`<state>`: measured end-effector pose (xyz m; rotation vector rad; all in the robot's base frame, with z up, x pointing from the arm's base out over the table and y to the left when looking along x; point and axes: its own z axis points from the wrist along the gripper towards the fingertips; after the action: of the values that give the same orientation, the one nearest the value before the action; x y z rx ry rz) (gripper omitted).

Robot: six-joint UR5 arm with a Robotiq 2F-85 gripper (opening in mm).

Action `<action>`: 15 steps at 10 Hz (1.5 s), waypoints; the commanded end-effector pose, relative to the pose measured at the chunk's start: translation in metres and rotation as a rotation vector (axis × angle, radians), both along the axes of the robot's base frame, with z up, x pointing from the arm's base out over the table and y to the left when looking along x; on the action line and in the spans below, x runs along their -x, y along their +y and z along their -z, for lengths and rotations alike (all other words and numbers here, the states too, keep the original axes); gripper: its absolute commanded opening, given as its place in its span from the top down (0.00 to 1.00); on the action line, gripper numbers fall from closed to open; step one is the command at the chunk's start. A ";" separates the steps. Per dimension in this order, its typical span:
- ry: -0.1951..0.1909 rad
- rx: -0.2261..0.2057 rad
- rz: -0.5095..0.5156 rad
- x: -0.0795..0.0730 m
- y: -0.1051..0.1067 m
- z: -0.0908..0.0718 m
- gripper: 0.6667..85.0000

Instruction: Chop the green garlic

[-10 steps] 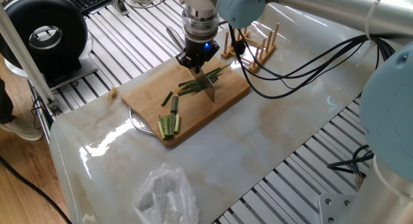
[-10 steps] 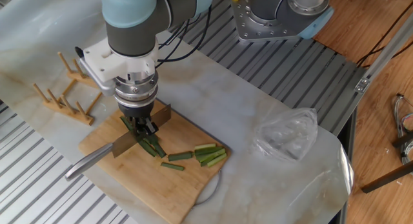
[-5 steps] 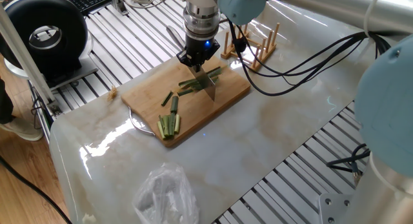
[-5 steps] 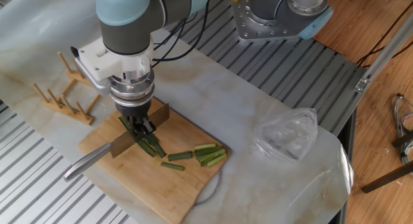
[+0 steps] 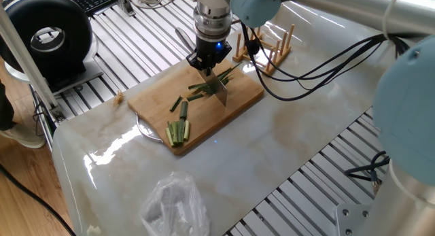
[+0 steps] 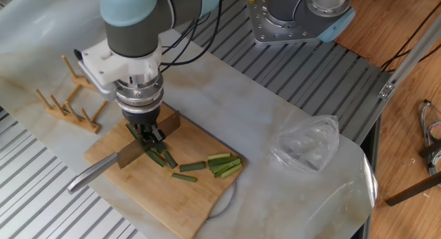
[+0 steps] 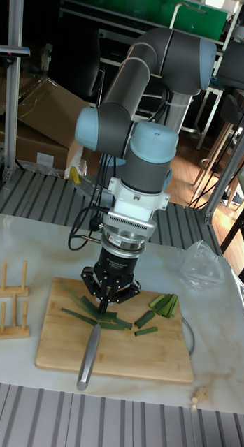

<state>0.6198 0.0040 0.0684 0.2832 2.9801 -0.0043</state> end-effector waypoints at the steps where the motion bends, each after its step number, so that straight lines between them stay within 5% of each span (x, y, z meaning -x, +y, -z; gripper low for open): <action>1: 0.025 -0.022 0.010 0.014 0.006 -0.011 0.99; 15: -0.028 -0.005 0.013 0.003 0.002 0.009 0.99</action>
<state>0.6121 0.0058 0.0607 0.2889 2.9642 -0.0088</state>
